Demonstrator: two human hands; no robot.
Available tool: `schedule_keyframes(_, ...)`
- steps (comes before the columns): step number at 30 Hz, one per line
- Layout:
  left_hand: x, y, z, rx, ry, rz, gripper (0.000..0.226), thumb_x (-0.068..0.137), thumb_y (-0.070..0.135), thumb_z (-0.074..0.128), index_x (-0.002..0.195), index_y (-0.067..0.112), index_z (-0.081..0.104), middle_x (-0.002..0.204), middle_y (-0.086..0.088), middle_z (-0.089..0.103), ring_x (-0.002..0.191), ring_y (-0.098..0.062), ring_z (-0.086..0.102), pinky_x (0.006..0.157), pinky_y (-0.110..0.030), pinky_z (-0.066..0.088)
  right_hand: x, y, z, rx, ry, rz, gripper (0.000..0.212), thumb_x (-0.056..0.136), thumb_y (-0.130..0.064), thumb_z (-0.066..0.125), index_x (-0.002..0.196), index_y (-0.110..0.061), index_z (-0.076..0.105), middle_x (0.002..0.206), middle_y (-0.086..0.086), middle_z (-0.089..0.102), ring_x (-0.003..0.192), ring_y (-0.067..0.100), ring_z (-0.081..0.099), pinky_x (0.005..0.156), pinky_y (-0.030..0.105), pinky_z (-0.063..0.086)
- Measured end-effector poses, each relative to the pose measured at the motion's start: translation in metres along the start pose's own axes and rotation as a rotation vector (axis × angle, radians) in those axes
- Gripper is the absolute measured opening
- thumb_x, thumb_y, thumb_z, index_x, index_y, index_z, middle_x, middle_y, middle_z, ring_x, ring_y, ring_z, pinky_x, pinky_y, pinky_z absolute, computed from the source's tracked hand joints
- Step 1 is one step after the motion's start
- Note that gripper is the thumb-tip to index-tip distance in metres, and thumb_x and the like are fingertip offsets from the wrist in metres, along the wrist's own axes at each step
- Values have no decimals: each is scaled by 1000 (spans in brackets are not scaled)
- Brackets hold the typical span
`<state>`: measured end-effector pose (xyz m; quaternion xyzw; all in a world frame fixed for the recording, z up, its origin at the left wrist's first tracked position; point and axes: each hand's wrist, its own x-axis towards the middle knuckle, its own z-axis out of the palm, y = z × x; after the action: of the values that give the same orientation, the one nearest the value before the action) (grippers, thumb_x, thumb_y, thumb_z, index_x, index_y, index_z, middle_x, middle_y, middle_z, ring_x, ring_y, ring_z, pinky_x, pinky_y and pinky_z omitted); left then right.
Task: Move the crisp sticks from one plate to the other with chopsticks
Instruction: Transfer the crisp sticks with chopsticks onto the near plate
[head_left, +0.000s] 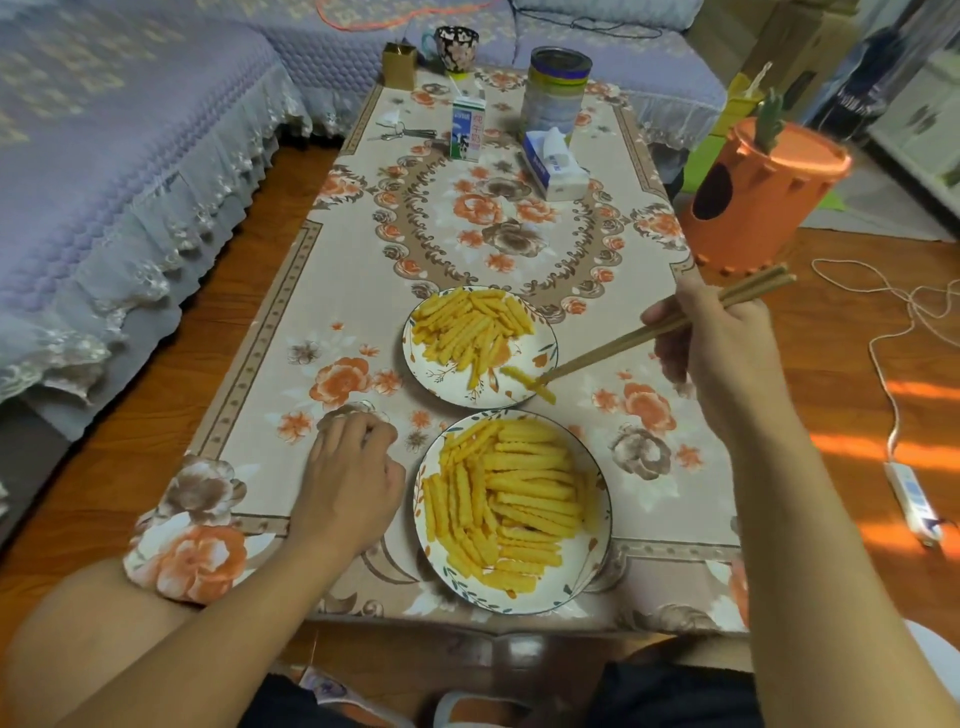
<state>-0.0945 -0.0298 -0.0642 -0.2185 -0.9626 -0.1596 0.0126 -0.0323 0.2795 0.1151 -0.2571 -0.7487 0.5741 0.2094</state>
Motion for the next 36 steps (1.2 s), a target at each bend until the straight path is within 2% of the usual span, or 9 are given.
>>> schedule_keyframes(4,0,1,1,-12,22,5,41,89,26,36,114,12,65,113,-3,57,111,-25,47,94,-45,48,-14,-8,-15,-134,-184,-71,51,110,-30,44,80,1,72,57,7,56,49,14,49,48,29,38)
schedule_keyframes(9,-2,1,2,-22,29,4,42,90,28,34,115,14,65,115,-2,56,112,-24,46,94,-44,48,-22,0,-10,-285,-307,-78,47,109,-32,46,80,-10,75,50,-11,53,47,2,45,47,16,36)
schedule_keyframes(13,-2,-1,3,-10,41,11,40,90,27,35,114,13,64,113,-2,56,112,-24,46,94,-44,48,-12,-1,-14,-193,-212,-63,46,108,-29,49,78,-6,75,50,-5,47,46,9,39,48,25,32)
schedule_keyframes(16,0,-1,4,0,29,11,40,90,28,36,114,14,64,112,-2,55,112,-25,47,94,-45,48,0,-1,-11,-39,-117,-26,45,108,-25,48,76,-2,70,47,-4,39,43,10,30,44,24,25)
schedule_keyframes(20,-1,-1,3,2,32,11,40,90,29,35,114,14,63,113,-2,55,113,-25,47,96,-44,48,17,13,26,-51,44,1,46,107,-34,49,79,-5,72,52,-3,52,42,7,43,44,23,34)
schedule_keyframes(26,-1,-2,4,-11,32,4,36,90,26,40,115,16,63,115,0,55,115,-23,47,97,-42,48,18,29,83,-222,97,-71,54,106,-43,49,68,-13,72,61,4,66,57,24,65,60,42,55)
schedule_keyframes(29,0,-3,4,-9,33,5,36,90,27,39,115,16,63,115,0,55,114,-23,47,96,-42,48,19,26,91,-210,193,-93,60,107,-44,46,76,-1,75,68,8,70,65,24,67,67,45,55)
schedule_keyframes(33,0,-2,4,-9,37,8,35,89,26,39,113,16,63,114,1,56,112,-22,47,96,-41,48,23,25,99,-220,170,-98,60,108,-41,45,78,3,74,73,9,72,71,23,68,71,43,54)
schedule_keyframes(36,-1,-2,3,-10,38,14,35,90,26,39,113,16,63,114,1,56,112,-22,47,96,-42,48,25,26,100,-190,155,-68,58,109,-40,42,77,-4,75,75,8,71,72,24,66,73,42,53)
